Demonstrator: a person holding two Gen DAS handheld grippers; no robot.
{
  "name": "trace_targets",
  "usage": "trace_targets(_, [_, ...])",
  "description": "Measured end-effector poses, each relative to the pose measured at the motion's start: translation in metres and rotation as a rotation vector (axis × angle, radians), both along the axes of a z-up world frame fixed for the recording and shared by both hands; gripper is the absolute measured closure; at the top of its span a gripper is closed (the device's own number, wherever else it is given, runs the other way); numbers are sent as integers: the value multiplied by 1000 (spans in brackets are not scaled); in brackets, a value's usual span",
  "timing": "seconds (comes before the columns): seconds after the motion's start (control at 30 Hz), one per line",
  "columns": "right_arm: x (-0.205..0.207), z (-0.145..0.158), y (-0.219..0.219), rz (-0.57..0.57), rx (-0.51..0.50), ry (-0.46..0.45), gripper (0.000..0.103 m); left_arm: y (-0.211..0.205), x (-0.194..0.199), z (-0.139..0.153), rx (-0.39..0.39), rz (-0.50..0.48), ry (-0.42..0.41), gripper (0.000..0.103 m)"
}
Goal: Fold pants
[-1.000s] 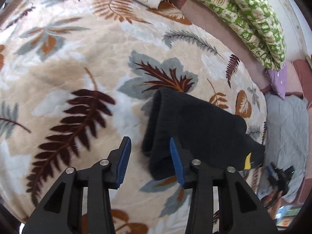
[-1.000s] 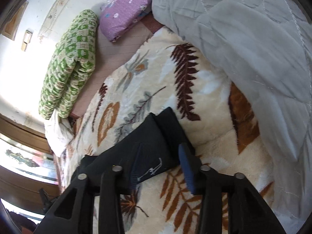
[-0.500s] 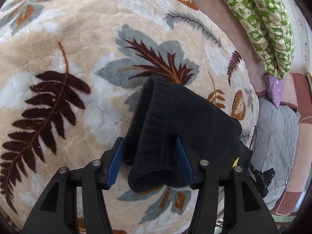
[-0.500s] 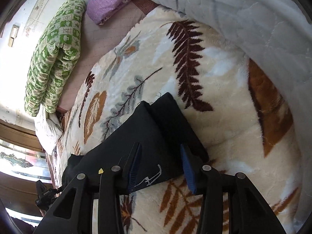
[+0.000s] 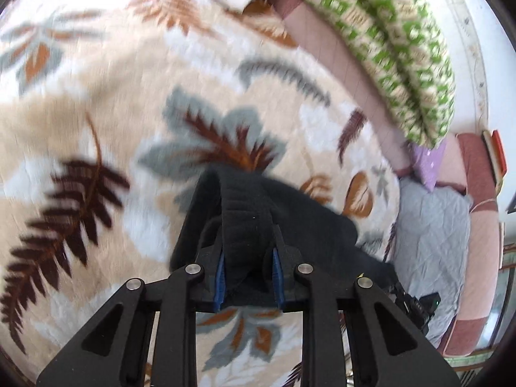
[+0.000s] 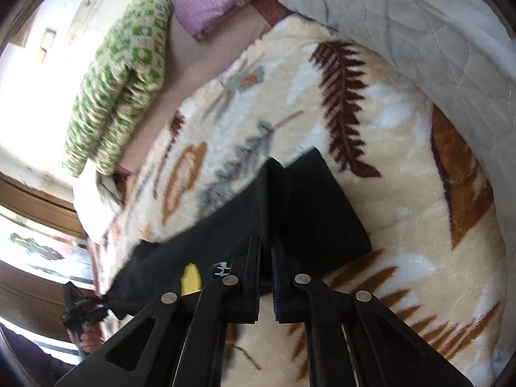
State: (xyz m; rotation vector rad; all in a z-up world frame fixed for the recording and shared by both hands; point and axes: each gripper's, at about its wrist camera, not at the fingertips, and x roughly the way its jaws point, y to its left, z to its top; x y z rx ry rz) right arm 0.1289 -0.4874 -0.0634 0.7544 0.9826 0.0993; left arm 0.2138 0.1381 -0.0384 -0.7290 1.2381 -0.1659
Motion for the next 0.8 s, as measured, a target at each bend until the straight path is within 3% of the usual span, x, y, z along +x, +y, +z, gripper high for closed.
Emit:
trace_targets(0.2, [20,35,-11,-98,82,-103,100,-3,39,46,83,5,-63,83])
trace_targets(0.27, [30,54,-12,-109,117,-172,100,-7,35,56,94,-34,-105,83])
trace_targets(0.37, [33,67,-10,-92,115,-206,100,-18,15,53,156,-120,-154,83])
trace_targets(0.47, [23,51,-13,-89,127,-183,100,-25,-4,27,192,-212,-135,83])
trace_targets(0.6, [-4,-2,-27,-124,146,-85,100,-27,-23,-13,210,-273,-41,83])
trace_targets(0.8, [-26,-32,-41,-174,182,-56,100,-25,-27,-20,201,-270,-26,83])
